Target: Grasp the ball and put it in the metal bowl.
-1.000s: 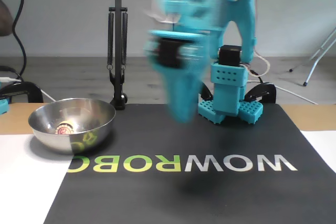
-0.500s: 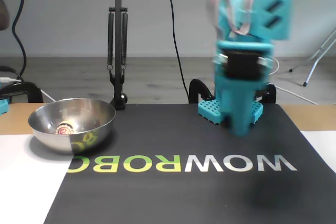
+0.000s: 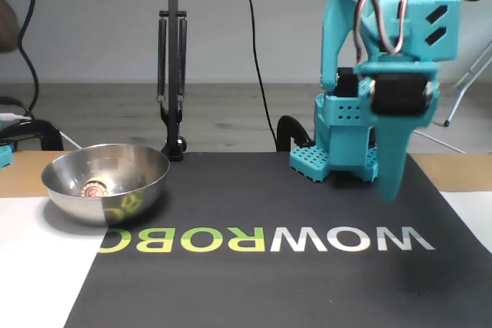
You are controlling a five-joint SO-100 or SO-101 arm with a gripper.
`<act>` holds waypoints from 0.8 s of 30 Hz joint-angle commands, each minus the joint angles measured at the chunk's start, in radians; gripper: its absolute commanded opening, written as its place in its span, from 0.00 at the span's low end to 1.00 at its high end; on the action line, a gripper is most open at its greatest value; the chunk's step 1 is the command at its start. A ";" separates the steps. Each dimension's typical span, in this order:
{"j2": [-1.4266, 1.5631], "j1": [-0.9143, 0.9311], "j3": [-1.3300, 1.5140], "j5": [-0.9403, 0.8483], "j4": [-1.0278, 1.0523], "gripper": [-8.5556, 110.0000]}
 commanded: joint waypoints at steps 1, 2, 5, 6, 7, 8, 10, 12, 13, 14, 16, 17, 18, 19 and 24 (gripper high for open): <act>0.192 -0.002 0.153 0.003 -0.104 0.07; 0.242 -0.002 0.202 0.002 -0.140 0.07; 0.394 -0.002 0.339 -0.005 -0.233 0.07; 0.445 -0.002 0.383 -0.006 -0.264 0.07; 0.497 -0.002 0.430 -0.006 -0.295 0.07; 0.552 -0.002 0.476 -0.006 -0.325 0.07; 0.669 -0.002 0.571 -0.008 -0.382 0.07; 0.798 -0.015 0.675 -0.008 -0.442 0.07; 0.865 -0.021 0.733 -0.008 -0.469 0.07; 0.937 -0.028 0.790 -0.008 -0.494 0.07; 1.081 -0.028 0.900 -0.008 -0.546 0.07; 1.150 -0.028 0.953 -0.008 -0.569 0.07; 1.221 -0.028 1.003 -0.009 -0.589 0.07; 1.290 -0.025 1.051 -0.009 -0.606 0.07; 1.559 -0.023 1.223 -0.009 -0.638 0.07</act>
